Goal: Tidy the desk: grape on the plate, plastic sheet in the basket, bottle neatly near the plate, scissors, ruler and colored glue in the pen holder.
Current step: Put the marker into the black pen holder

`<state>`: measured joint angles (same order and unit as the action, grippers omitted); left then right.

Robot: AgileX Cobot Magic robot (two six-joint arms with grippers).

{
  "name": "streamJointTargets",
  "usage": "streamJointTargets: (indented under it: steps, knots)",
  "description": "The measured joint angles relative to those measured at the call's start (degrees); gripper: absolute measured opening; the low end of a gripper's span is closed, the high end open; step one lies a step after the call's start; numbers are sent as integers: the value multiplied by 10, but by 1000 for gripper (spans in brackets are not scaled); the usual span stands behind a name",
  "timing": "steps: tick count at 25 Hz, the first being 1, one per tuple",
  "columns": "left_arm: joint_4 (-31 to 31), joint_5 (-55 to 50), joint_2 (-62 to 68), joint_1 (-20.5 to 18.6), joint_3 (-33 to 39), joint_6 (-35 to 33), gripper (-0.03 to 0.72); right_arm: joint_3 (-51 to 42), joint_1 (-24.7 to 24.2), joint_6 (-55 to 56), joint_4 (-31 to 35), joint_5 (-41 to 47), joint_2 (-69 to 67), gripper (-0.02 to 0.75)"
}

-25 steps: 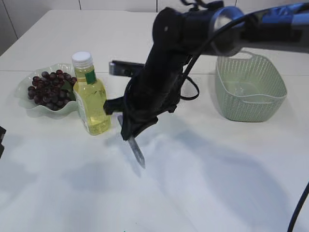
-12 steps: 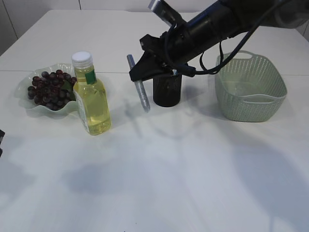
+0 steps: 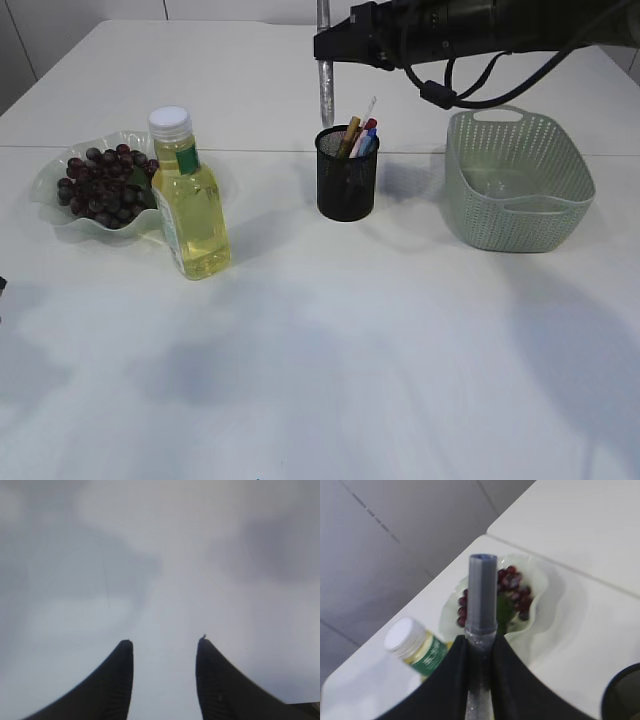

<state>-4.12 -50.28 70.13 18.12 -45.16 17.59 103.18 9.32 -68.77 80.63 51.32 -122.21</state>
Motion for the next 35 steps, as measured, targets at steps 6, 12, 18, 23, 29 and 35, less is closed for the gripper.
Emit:
streamJointTargets:
  steps: [6, 12, 18, 23, 29, 35]
  knots:
    - [0, 0, 0, 0, 0, 0, 307, 0, 0, -145, 74, -72, -12, 119]
    - [0, -3, 0, 0, 0, 0, 307, 0, 0, -307, 193, -88, -58, 119]
    - [1, -9, 0, 0, 0, 0, 307, 6, 0, -412, 209, -90, -87, 119]
    - [1, -12, 0, 0, 0, 0, 307, 7, 0, -422, 210, -106, -101, 119]
    - [1, -14, 0, 0, 0, 0, 307, 7, 0, -430, 212, -121, -103, 124]
    - [1, -20, 0, 0, 0, 0, 307, 7, 0, -430, 213, -121, -103, 232]
